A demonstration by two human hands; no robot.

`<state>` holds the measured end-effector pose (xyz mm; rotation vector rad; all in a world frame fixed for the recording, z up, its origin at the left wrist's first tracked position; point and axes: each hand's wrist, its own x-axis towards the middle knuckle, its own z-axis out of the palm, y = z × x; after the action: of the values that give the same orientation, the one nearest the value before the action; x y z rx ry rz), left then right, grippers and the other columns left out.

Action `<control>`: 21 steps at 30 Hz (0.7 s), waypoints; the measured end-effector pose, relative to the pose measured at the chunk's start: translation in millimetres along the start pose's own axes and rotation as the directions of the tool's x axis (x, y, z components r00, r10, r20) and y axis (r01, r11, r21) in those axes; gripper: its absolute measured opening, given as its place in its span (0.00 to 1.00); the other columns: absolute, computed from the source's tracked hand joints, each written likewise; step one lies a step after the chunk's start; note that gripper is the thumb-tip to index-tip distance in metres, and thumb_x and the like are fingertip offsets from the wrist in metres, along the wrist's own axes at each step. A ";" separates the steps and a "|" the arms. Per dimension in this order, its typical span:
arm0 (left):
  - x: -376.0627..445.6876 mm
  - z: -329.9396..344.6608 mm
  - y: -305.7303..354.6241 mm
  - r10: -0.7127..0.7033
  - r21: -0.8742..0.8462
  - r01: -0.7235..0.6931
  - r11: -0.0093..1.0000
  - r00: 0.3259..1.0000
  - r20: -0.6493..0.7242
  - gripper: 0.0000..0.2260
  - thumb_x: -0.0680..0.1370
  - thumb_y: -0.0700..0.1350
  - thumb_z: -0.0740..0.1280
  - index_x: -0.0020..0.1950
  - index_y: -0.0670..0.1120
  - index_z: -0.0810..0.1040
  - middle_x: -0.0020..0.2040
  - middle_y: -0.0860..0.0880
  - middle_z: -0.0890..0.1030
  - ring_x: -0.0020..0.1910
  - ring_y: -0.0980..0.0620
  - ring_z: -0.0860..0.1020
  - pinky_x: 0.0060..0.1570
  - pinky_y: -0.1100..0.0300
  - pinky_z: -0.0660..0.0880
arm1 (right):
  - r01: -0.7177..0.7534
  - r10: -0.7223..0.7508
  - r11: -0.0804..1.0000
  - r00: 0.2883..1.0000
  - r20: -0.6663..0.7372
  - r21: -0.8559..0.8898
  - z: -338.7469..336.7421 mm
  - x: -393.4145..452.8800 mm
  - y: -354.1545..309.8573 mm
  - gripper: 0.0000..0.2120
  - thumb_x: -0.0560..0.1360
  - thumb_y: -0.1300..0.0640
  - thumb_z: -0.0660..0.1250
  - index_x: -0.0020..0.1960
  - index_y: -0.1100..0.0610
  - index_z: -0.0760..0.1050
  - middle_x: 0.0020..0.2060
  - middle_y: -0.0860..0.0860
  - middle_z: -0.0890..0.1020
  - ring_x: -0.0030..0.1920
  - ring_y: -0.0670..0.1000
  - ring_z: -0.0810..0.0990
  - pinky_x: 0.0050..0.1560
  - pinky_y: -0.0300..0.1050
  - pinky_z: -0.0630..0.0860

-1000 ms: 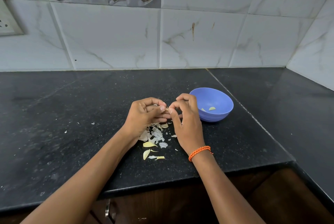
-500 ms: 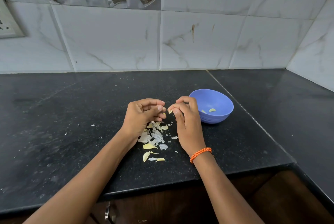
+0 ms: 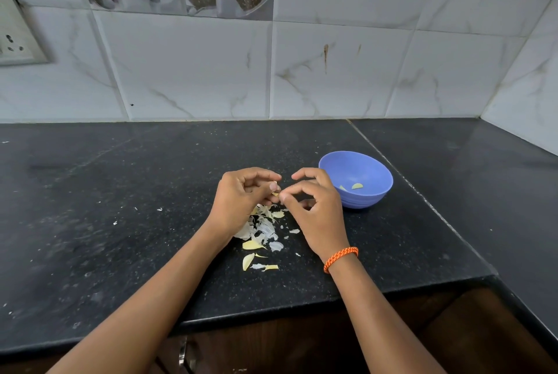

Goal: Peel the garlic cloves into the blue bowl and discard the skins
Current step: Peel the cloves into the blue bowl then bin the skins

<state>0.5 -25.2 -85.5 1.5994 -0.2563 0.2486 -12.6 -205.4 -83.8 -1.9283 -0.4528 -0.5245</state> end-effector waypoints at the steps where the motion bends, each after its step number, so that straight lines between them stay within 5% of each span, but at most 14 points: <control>1: -0.5 -0.5 -0.1 0.001 0.007 -0.001 1.000 1.000 0.005 0.05 0.81 0.38 0.75 0.57 0.40 0.86 0.45 0.41 0.89 0.44 0.40 0.88 0.45 0.55 0.85 | -0.020 0.020 1.000 1.000 0.007 0.019 -0.5 0.0 -0.6 0.05 0.76 0.60 0.79 0.44 0.52 0.86 0.57 0.47 0.76 0.53 0.50 0.81 0.42 0.41 0.81; 4: -2.9 -1.1 1.2 -0.007 0.006 0.006 1.000 1.000 0.018 0.05 0.80 0.38 0.76 0.56 0.39 0.85 0.44 0.39 0.88 0.44 0.38 0.88 0.46 0.52 0.85 | -0.063 0.062 0.996 0.998 0.013 0.061 -1.3 -0.1 -1.2 0.07 0.74 0.61 0.80 0.44 0.51 0.85 0.54 0.49 0.77 0.47 0.50 0.81 0.41 0.40 0.80; 8: -6.2 -3.7 4.4 -0.018 -0.039 0.018 0.999 1.000 0.015 0.06 0.80 0.38 0.76 0.55 0.37 0.85 0.45 0.37 0.88 0.43 0.39 0.88 0.46 0.52 0.85 | 0.023 -0.022 1.000 1.000 0.008 -0.016 -0.9 -0.1 1.8 0.14 0.82 0.65 0.68 0.53 0.48 0.88 0.52 0.47 0.80 0.53 0.48 0.81 0.49 0.34 0.75; 13: -6.1 -1.9 10.6 -0.025 -0.102 0.031 0.994 0.998 0.055 0.12 0.79 0.36 0.76 0.60 0.37 0.80 0.44 0.32 0.86 0.42 0.38 0.87 0.45 0.52 0.86 | 0.029 -0.033 0.998 0.995 0.090 0.053 1.4 -3.2 4.5 0.11 0.85 0.60 0.66 0.64 0.52 0.85 0.55 0.46 0.84 0.57 0.48 0.83 0.55 0.41 0.79; 18: 2.9 -1.0 15.6 -0.043 -0.097 0.053 0.994 0.995 0.095 0.14 0.79 0.37 0.76 0.62 0.36 0.79 0.44 0.31 0.86 0.38 0.39 0.85 0.41 0.54 0.85 | -0.029 0.023 0.992 0.999 0.047 0.127 -1.4 -3.0 5.5 0.05 0.82 0.58 0.72 0.57 0.55 0.85 0.49 0.45 0.87 0.51 0.48 0.86 0.49 0.41 0.82; 21: 9.7 -1.1 16.8 -0.030 -0.076 0.038 0.996 0.994 0.108 0.11 0.80 0.39 0.75 0.59 0.36 0.82 0.43 0.32 0.86 0.37 0.40 0.85 0.41 0.54 0.85 | 0.007 -0.007 1.000 1.000 -0.022 0.022 -1.4 -3.9 2.1 0.02 0.82 0.56 0.73 0.53 0.54 0.84 0.47 0.44 0.85 0.48 0.46 0.84 0.45 0.40 0.80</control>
<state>4.5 -25.0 -66.5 1.5404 -0.3172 0.1254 -14.9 -207.8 -87.0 -1.8986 -0.4502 -0.5424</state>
